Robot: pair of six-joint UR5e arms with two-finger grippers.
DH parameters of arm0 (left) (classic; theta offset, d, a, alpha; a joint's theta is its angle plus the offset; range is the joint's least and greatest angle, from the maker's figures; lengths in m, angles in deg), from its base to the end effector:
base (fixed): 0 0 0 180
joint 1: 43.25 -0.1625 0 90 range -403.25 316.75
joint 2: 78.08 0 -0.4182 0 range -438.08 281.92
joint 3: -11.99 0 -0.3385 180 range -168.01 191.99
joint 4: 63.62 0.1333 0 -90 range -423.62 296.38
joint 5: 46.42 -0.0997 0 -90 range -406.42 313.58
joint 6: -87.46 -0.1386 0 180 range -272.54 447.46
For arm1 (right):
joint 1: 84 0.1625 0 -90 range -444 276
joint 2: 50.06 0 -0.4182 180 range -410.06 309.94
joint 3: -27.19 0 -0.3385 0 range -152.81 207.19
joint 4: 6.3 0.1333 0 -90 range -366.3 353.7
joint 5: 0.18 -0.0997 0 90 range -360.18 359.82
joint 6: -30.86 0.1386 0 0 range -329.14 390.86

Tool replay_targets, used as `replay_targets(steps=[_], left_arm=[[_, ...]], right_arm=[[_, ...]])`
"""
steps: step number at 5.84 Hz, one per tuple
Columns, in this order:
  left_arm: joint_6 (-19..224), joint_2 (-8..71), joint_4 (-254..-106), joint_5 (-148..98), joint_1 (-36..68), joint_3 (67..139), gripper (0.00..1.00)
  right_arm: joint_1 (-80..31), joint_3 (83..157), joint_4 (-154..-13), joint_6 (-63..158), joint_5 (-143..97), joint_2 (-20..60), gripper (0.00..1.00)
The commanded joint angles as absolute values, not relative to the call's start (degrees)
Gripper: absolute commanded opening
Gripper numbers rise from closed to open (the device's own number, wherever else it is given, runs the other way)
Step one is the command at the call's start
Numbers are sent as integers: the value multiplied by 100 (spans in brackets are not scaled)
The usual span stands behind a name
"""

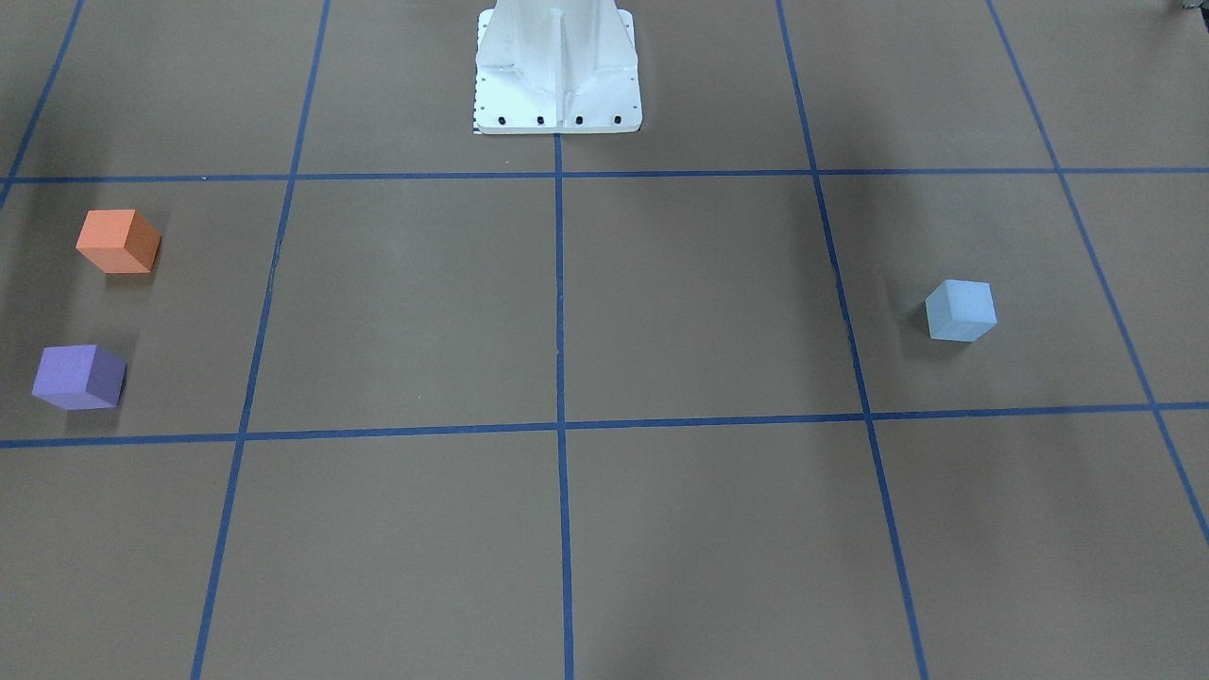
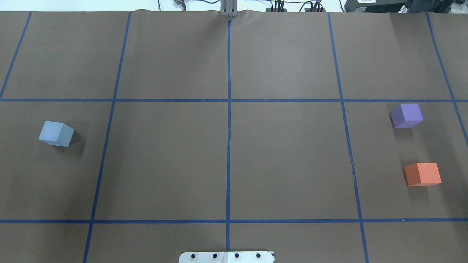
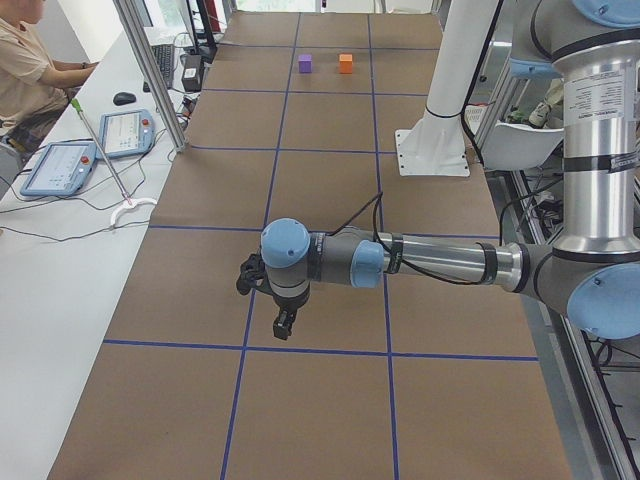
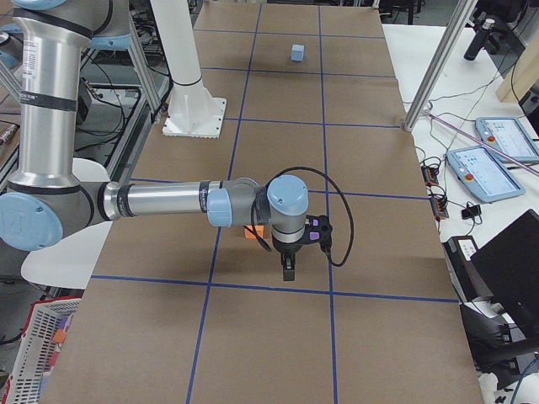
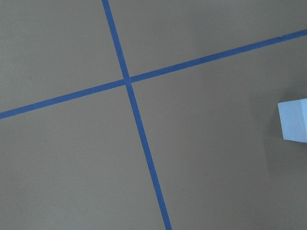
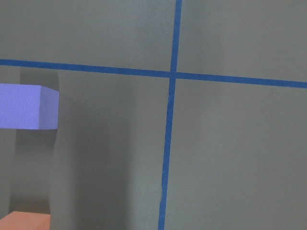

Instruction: Place blue block between orange and purple blocks

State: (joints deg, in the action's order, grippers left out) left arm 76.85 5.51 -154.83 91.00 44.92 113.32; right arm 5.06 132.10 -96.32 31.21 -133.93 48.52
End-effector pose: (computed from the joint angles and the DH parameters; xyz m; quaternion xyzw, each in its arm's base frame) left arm -0.0185 -0.4005 0.6317 0.0795 0.3966 0.1204 0.9066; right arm 0.0311 -0.3847 0.6273 0.0469 -0.3726 -0.0253 0.9265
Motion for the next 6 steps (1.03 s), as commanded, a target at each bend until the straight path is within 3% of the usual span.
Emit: replay_targets(steps=[1, 3, 6], left_arm=[[7700, 559, -15781, 9104, 4491, 11524, 100], [7718, 1117, -16850, 9087, 4491, 11230, 100], [8398, 1227, -17373, 9139, 4482, 11243, 100]], right_arm=[[504, 13451, -9630, 3130, -13404, 4821, 100], [495, 13364, -8731, 3209, -13448, 4697, 100], [495, 13275, -7737, 3279, -13387, 4749, 100]])
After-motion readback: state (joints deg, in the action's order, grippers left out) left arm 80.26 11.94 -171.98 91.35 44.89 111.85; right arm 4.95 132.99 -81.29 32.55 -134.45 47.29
